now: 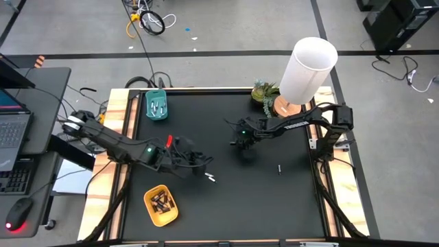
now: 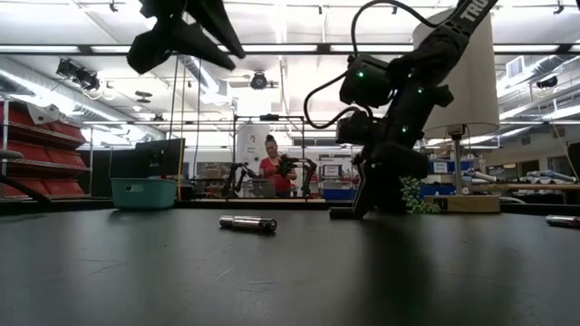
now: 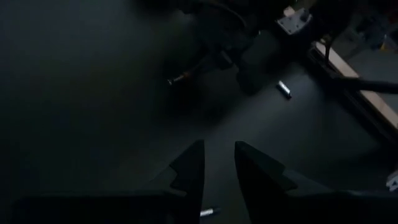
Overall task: Sort batteries
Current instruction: Put the black battery into the yellow bin
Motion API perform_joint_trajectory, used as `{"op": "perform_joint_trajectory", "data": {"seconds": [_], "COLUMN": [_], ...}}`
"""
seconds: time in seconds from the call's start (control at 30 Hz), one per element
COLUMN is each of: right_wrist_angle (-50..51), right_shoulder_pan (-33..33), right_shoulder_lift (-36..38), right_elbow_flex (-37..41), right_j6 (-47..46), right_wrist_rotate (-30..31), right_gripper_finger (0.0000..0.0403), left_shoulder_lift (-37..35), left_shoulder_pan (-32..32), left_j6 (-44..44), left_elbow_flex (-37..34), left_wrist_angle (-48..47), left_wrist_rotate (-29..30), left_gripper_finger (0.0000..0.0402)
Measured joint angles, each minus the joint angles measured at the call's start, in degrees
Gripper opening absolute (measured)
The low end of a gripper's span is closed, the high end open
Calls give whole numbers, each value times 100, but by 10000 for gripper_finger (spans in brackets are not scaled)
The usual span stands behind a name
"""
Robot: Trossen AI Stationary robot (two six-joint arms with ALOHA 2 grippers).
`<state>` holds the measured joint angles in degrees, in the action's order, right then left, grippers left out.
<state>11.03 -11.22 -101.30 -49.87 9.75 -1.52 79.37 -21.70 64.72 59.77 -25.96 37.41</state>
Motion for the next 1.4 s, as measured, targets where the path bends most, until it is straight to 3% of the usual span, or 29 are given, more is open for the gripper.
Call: {"op": "perform_joint_trajectory", "data": {"seconds": [0.17,0.53,0.73,0.83,1.0,1.1,1.27,1.4], "right_wrist_angle": [36,209,144,91,145,286,870,1344], "right_shoulder_pan": [2,-20,-557,-934,-1349,-1544,-1715,-1710], "right_shoulder_lift": [347,552,623,446,-225,-748,-1426,-1728], "right_elbow_flex": [-146,-146,-513,-816,-1467,-1889,-2470,-2642], "right_j6": [76,-250,-404,-223,-102,66,570,1123], "right_wrist_rotate": [4,-161,-433,-630,-882,-1018,-963,-401], "right_gripper_finger": [2,1,49,86,138,157,167,153], "left_shoulder_lift": [19,9,13,6,1,-2,-2,-2], "left_shoulder_pan": [68,226,1163,1550,1737,1740,1704,1636], "left_j6": [-122,32,-152,-337,-694,-777,-744,-652], "left_elbow_flex": [0,0,0,0,2,2,2,2], "left_wrist_angle": [28,-414,-685,-134,1152,1432,1399,1391], "left_wrist_rotate": [-198,-160,-711,-1025,-946,-889,-1031,-1071], "left_gripper_finger": [103,105,134,146,148,148,147,147]}}
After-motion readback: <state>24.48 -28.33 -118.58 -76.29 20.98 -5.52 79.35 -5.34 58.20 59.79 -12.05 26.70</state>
